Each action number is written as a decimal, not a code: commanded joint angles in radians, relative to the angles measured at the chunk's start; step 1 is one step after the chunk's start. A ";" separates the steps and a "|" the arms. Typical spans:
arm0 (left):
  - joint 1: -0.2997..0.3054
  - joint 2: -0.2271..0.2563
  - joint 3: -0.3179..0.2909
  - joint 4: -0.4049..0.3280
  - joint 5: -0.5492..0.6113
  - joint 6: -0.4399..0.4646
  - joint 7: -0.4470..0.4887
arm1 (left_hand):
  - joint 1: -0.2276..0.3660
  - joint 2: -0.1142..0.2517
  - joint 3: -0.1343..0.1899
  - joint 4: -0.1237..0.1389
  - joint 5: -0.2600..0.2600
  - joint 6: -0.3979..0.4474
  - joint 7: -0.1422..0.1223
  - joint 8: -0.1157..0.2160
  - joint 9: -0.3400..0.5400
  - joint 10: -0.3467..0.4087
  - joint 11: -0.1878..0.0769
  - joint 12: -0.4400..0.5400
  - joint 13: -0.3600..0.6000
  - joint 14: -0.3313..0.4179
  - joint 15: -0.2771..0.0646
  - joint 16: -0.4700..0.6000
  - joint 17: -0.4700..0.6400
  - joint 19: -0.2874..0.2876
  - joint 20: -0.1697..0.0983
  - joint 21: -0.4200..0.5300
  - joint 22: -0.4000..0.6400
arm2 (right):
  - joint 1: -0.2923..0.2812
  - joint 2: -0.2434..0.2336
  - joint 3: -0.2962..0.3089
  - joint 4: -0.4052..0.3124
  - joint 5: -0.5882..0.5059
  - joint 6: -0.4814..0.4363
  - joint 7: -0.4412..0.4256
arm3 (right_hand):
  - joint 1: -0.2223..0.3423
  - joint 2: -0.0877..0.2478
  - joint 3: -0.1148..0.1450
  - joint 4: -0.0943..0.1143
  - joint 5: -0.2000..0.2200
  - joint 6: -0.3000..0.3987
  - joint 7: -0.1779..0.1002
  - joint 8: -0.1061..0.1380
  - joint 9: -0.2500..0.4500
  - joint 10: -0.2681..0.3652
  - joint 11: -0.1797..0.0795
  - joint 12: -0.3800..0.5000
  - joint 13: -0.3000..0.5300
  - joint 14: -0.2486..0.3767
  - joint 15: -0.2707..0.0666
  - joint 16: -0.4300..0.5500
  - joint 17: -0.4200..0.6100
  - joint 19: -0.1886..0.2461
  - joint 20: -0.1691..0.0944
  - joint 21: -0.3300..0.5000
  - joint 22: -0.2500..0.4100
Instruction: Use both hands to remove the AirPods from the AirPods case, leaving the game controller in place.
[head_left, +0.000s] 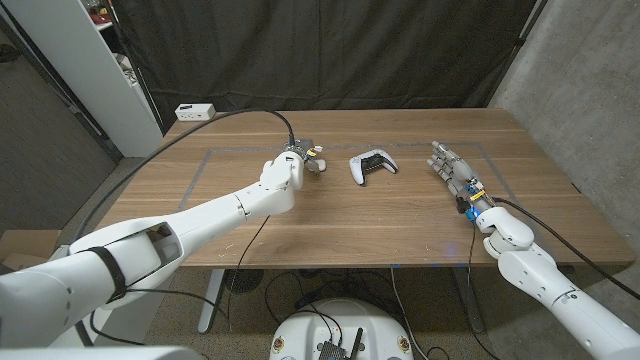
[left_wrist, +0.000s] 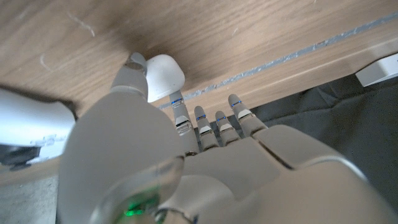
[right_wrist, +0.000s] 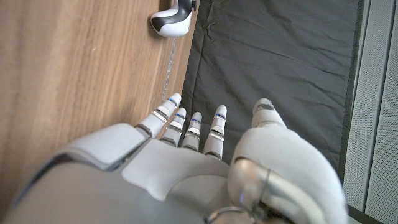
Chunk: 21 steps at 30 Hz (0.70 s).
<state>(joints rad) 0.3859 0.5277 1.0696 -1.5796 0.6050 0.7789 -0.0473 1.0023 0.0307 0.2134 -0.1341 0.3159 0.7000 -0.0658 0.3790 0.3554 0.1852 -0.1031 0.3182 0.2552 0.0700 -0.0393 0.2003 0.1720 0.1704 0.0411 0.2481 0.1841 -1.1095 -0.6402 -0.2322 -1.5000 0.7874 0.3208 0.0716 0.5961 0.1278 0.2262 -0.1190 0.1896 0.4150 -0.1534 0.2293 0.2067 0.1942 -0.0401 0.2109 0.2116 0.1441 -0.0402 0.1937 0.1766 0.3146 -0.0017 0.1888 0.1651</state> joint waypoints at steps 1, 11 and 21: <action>0.044 0.085 -0.052 -0.171 0.053 -0.043 0.032 | 0.020 0.027 -0.009 0.002 -0.005 0.132 -0.053 0.073 0.062 0.004 0.002 0.000 0.001 0.005 -0.031 -0.001 0.002 0.007 -0.003 0.002 0.005 | -0.031 -0.080 0.022 -0.150 0.052 -0.158 -0.043 | 0.023 -0.003 0.003 -0.015 -0.002 0.021 -0.017 0.005 0.003 0.002 0.010 0.000 0.005 0.015 -0.064 0.006 0.001 0.013 0.014 0.007 0.005; 0.071 0.097 -0.107 -0.179 0.075 -0.183 0.077 | 0.023 0.027 -0.023 0.005 -0.011 0.126 -0.049 0.075 0.075 0.008 0.000 -0.002 0.002 0.009 -0.034 -0.005 0.002 0.010 -0.004 -0.001 0.005 | -0.051 -0.155 0.043 -0.280 0.063 -0.309 -0.140 | 0.063 -0.007 0.010 -0.035 -0.011 0.094 0.061 0.016 0.005 0.046 0.019 0.015 0.007 0.069 -0.048 0.021 0.007 0.067 0.025 0.019 0.007; 0.043 0.037 -0.104 -0.180 0.169 -0.200 0.048 | 0.026 0.028 -0.035 0.008 -0.015 0.111 -0.057 0.071 0.085 0.004 0.003 -0.007 0.003 0.005 -0.037 -0.010 0.002 0.009 -0.003 -0.005 0.005 | 0.019 -0.242 0.058 -0.270 0.110 -0.430 -0.051 | 0.078 -0.010 0.012 -0.039 -0.011 0.125 0.074 0.022 0.006 0.074 0.026 0.024 0.008 0.097 -0.035 0.029 0.010 0.089 0.026 0.022 0.007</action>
<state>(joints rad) 0.4459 0.6079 0.9772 -1.7466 0.6914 0.6251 0.0159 1.0168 0.0451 0.1843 -0.1275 0.3005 0.7002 -0.0657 0.3790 0.3554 0.1850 -0.1029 0.3136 0.2554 0.0698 -0.0392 0.1955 0.1722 0.1722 0.0393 0.2474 0.1840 -1.1398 -0.7854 -0.1955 -1.7344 0.8589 0.0273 -0.0293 0.6607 0.1132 0.2372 -0.1504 0.1814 0.5307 -0.0833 0.2479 0.2076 0.2571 -0.0159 0.2294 0.2165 0.2290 -0.0393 0.2183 0.1842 0.3899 0.0266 0.2036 0.1702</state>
